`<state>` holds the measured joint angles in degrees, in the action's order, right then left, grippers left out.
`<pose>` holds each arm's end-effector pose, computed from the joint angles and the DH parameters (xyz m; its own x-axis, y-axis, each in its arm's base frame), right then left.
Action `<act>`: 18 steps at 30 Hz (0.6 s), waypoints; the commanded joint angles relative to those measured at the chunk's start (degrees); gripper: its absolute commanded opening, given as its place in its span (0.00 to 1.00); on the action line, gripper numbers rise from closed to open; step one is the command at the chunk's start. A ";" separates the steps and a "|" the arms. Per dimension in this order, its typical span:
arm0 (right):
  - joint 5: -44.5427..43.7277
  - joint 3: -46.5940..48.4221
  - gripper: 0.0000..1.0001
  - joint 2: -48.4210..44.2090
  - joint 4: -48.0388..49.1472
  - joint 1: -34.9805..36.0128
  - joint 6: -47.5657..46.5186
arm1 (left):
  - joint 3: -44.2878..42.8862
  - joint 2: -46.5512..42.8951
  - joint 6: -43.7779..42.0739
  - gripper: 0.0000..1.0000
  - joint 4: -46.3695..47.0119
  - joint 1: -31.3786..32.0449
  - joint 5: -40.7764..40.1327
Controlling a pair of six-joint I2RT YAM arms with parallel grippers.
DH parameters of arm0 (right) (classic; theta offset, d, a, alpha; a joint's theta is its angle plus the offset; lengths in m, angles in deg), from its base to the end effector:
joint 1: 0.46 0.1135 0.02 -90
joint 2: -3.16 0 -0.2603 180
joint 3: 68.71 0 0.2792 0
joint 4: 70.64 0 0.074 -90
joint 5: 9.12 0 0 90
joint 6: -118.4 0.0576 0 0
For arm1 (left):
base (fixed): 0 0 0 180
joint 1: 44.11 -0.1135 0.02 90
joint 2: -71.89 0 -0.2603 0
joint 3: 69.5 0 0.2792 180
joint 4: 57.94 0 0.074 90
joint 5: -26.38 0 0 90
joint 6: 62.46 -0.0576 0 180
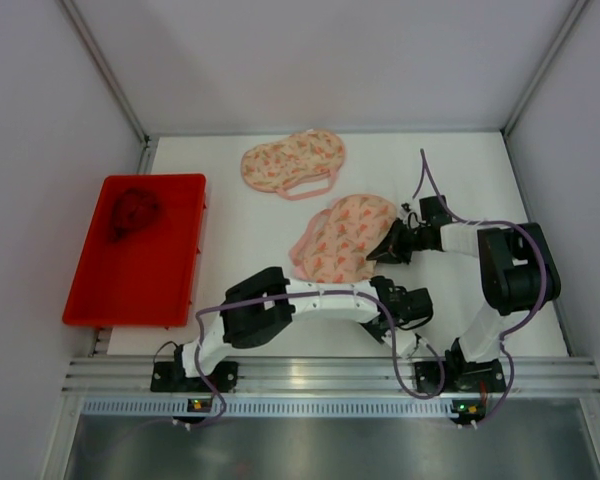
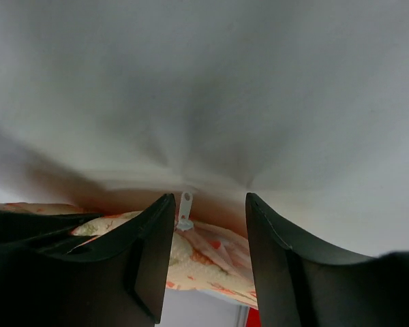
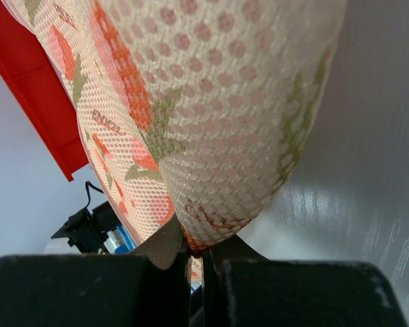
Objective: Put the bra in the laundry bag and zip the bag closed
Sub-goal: Zip the zipper on the laundry bag.
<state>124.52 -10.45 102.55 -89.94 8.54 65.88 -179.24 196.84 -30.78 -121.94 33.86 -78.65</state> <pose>0.3196 0.0909 0.0860 -0.9553 0.2945 -0.0264 0.1659 0.6077 0.7766 0.1111 -0.4495 0.1263 0.6877 0.7163 0.1185 0.6650 -0.6869 0.2931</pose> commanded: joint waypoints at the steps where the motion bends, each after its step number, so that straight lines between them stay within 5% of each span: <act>1: -0.31 0.56 0.00 -2.01 -0.22 0.76 -0.56 | -2.94 2.93 -2.76 0.52 -3.34 -0.19 -6.68; 15: -0.92 0.39 0.00 -2.45 -0.66 1.46 -0.91 | -6.11 9.35 -3.55 0.53 -3.16 -1.68 -10.55; 18: -1.10 0.65 0.00 -2.54 -1.01 1.55 -1.09 | -6.20 9.62 -3.46 0.35 -3.16 -1.95 -10.29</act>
<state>123.55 -10.47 102.53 -89.92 9.00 65.85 -184.56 204.49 -33.76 -124.63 32.66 -89.77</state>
